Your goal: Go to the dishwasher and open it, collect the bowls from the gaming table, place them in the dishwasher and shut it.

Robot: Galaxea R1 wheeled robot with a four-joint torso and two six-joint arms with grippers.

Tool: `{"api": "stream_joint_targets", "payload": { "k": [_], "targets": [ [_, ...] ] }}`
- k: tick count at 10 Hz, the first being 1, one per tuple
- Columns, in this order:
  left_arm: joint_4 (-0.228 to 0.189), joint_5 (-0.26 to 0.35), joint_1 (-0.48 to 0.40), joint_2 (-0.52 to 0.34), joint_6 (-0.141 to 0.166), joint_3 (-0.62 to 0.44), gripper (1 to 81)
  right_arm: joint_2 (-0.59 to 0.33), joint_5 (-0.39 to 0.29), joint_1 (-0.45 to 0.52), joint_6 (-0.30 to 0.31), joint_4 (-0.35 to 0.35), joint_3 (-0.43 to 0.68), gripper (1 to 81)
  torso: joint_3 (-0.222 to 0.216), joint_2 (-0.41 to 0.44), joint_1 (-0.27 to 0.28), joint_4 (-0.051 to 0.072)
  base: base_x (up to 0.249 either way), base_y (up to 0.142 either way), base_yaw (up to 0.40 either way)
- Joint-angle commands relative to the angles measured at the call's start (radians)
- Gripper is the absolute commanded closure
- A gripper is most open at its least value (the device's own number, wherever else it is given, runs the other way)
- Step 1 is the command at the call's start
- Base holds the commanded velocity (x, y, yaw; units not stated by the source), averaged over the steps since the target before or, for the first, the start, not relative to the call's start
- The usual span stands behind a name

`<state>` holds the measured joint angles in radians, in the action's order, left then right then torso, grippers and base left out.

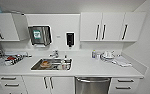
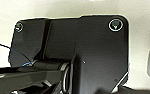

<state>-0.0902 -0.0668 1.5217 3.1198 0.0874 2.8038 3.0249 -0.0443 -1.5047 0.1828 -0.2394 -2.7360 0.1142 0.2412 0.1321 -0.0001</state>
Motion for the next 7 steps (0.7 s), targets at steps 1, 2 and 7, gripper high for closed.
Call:
{"api": "stream_joint_targets", "payload": {
  "k": [1, 2, 7],
  "targets": [
    [0.007, 0.045, -0.059, 0.007, 0.003, -0.001, 1.0, -0.001, -0.049, 0.062, -0.002, -0.003, -0.002, 1.0, 0.000, 0.000, 0.000, 0.000, 0.089, 0.000, 0.000],
    [0.007, 0.045, -0.059, 0.007, 0.003, -0.001, 1.0, -0.001, -0.049, 0.062, -0.002, -0.003, -0.002, 1.0, 0.000, 0.000, 0.000, 0.000, 0.094, 0.000, 0.000],
    [0.007, 0.047, -0.058, 0.007, 0.003, -0.001, 1.0, -0.001, -0.048, 0.057, -0.002, -0.005, -0.002, 1.0, 0.000, -0.001, 0.001, 0.000, 0.112, 0.000, 0.000]
  ]
}}
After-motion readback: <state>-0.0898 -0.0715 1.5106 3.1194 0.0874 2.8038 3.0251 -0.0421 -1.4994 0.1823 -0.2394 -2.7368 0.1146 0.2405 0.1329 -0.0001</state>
